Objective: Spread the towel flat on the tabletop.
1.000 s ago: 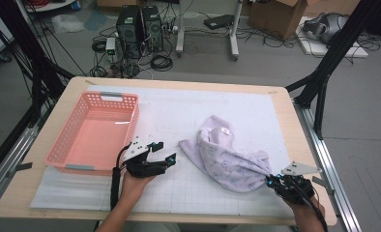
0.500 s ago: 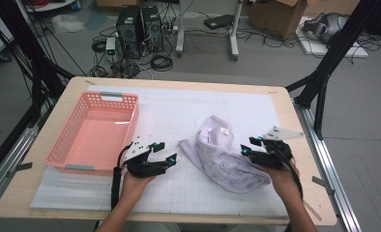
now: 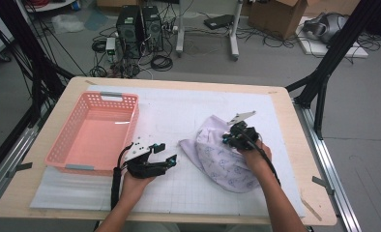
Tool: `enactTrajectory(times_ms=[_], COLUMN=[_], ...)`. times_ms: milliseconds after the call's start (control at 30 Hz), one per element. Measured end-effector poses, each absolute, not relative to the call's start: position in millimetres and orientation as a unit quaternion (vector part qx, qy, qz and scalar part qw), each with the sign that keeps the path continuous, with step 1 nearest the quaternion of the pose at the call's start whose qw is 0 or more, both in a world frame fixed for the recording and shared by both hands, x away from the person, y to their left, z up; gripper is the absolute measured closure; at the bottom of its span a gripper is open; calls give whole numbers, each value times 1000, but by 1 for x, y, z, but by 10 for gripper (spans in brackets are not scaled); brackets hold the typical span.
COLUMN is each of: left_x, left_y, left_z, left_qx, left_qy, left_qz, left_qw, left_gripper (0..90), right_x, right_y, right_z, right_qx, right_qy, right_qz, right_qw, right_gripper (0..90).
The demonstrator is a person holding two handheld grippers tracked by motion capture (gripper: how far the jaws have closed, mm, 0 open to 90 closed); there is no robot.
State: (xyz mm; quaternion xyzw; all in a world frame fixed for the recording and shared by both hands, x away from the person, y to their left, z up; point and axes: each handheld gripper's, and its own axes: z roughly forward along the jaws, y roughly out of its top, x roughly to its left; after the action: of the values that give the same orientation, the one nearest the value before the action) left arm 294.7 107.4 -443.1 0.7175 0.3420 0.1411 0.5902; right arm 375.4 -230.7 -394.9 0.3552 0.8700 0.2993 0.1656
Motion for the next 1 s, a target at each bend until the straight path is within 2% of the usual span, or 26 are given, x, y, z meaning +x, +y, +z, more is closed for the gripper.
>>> enactTrajectory(times_ms=[100, 133, 300, 367, 400, 500, 600, 700, 800, 833, 900, 1000], left_x=[295, 295, 294, 295, 295, 296, 296, 295, 295, 295, 295, 295], left_y=[108, 108, 107, 107, 107, 107, 107, 106, 105, 105, 105, 105], left_z=[-444, -443, -444, -444, -444, -444, -445, -445, -445, -445, -445, -445], left_qx=[717, 718, 717, 718, 718, 718, 719, 721, 722, 722, 722, 723], left_qy=[344, 344, 346, 346, 346, 347, 347, 343, 343, 342, 342, 340], left_qz=[141, 141, 140, 140, 141, 141, 139, 140, 138, 136, 136, 137], left_qw=[589, 589, 588, 588, 588, 587, 586, 585, 585, 585, 585, 586], left_gripper=[342, 342, 343, 344, 344, 345, 346, 349, 352, 355, 363, 384], right_x=[370, 370, 365, 363, 362, 357, 357, 358, 363, 367, 374, 384], right_y=[-271, -271, -329, -345, -350, -352, -331, -304, -282, -276, -265, -250], right_z=[-379, -379, -374, -376, -376, -371, -367, -367, -377, -384, -399, -410], right_qx=[397, 397, 489, 519, 529, 528, 480, 426, 399, 392, 389, 373], right_qy=[835, 835, 769, 749, 741, 728, 753, 789, 823, 835, 853, 872], right_qz=[305, 305, 288, 273, 278, 331, 393, 402, 363, 351, 322, 301], right_qw=[228, 228, 295, 308, 305, 286, 220, 189, 178, 161, 133, 101], right_gripper=[889, 889, 889, 883, 873, 675, 527, 450, 407, 396, 433, 721])
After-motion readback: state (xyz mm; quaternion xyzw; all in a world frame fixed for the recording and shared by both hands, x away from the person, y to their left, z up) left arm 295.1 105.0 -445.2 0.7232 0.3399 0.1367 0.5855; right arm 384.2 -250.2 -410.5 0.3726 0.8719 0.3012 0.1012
